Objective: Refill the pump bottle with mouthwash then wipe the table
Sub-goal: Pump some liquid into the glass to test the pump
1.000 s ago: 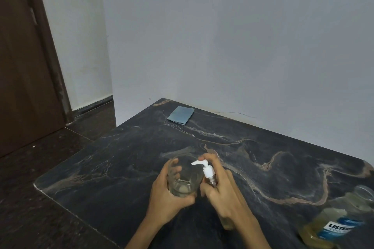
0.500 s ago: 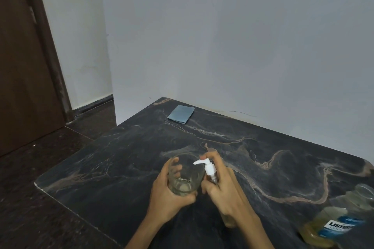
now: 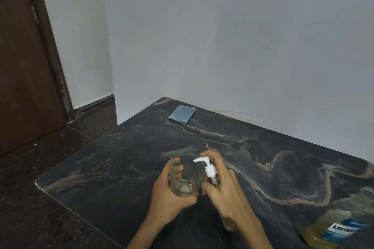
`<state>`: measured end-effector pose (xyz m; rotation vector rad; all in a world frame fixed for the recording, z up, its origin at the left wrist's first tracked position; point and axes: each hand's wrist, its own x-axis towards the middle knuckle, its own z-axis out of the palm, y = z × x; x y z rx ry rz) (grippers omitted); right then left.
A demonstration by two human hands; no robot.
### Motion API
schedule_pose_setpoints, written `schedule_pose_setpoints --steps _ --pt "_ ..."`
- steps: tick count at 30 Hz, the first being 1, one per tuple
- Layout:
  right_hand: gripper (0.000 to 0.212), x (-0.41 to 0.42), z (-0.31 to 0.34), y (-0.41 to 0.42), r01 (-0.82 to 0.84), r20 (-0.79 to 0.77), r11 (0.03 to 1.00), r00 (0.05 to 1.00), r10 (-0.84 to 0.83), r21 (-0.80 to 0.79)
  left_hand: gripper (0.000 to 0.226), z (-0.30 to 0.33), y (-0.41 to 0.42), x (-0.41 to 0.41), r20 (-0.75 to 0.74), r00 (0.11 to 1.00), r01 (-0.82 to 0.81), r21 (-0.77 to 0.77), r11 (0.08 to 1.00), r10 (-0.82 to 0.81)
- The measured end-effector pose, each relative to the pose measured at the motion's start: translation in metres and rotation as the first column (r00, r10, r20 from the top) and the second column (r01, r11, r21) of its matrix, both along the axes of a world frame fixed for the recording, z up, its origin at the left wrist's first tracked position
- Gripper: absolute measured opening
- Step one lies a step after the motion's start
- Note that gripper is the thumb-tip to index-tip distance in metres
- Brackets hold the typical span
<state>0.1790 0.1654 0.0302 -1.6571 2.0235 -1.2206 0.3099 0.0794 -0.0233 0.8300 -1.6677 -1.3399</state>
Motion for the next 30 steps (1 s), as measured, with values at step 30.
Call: schedule_pose_setpoints --steps 30 --pt "0.057 -0.0001 -0.0018 -0.0005 0.024 -0.033 0.999 0.999 -0.025 -0.025 0.092 -0.0053 -0.0023 -0.0012 -0.017 1.000 0.017 0.002 1.000 -0.017"
